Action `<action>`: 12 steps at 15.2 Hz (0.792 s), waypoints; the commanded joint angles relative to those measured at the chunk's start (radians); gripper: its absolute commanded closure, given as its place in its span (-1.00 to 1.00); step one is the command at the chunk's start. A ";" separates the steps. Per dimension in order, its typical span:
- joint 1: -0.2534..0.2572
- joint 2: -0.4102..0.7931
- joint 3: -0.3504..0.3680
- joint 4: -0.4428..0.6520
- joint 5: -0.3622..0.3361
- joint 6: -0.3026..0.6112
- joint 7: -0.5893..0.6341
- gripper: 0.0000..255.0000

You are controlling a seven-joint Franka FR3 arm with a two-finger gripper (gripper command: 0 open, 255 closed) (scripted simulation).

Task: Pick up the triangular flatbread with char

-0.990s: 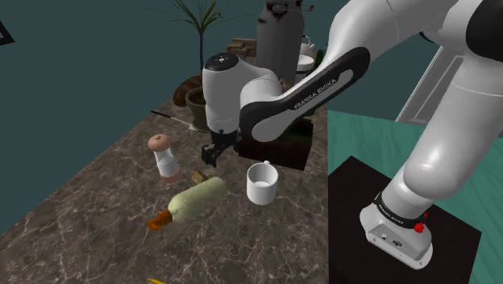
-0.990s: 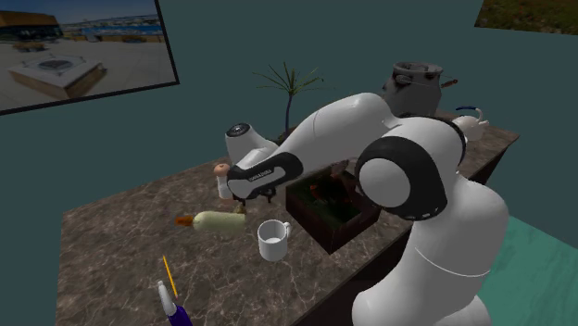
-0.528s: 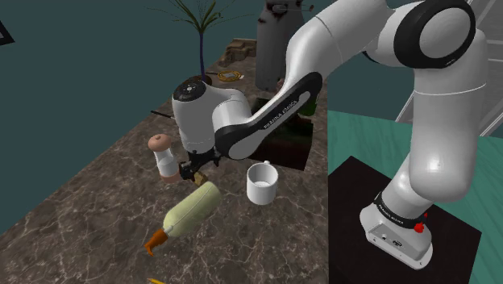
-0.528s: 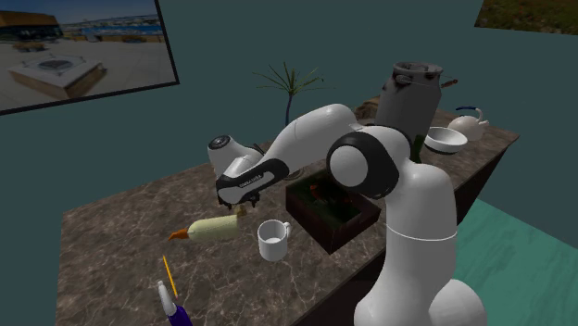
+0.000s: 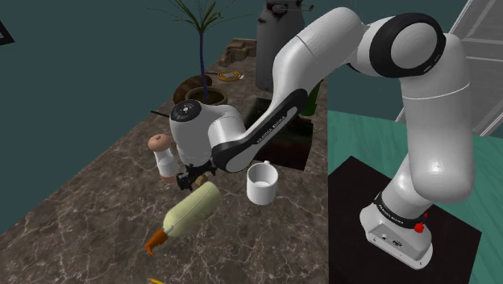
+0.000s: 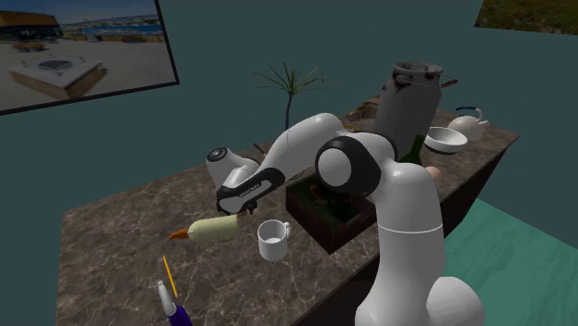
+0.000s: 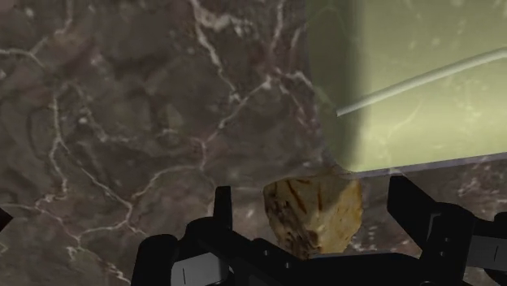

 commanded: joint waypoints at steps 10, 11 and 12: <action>0.005 0.012 -0.006 0.004 -0.009 0.007 0.006 1.00; 0.005 0.012 -0.006 0.004 -0.009 0.007 0.006 1.00; 0.004 0.010 -0.006 0.002 -0.008 0.007 0.006 1.00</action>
